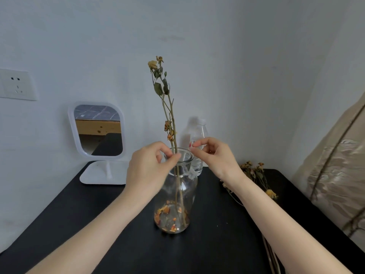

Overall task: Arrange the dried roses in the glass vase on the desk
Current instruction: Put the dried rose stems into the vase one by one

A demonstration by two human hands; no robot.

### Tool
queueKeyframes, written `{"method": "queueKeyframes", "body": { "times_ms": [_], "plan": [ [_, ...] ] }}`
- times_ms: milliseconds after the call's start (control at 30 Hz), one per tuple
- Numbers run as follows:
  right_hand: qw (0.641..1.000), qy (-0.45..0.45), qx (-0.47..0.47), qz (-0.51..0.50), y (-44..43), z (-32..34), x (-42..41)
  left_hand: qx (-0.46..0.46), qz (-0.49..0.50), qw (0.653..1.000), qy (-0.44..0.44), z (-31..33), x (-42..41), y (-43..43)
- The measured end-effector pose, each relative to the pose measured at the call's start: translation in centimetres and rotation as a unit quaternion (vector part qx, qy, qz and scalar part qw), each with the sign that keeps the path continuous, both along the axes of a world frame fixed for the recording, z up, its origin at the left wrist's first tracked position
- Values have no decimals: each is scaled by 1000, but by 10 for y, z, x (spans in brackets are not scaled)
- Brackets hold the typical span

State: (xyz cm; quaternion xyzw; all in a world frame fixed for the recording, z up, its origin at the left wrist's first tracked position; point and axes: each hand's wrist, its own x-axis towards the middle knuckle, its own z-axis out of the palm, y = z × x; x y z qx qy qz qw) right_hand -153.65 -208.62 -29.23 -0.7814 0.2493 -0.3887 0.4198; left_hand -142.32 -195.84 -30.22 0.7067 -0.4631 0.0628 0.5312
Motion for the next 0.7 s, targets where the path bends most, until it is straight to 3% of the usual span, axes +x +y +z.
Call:
{"method": "queueKeyframes", "body": {
  "times_ms": [200,433,533,700],
  "plan": [
    [996,65,15,-54,-14,-24,-46,104,-170,979,45,-52,-72,1],
    [953,223,65,-195,-66,-63,-136,239,-241,934,109,-104,-128,-67],
    [926,299,56,-225,-78,-82,-165,286,-249,915,140,-121,-142,-99],
    [908,365,28,-205,-81,-100,-179,288,-189,915,210,-136,-153,-140]
  ]
}}
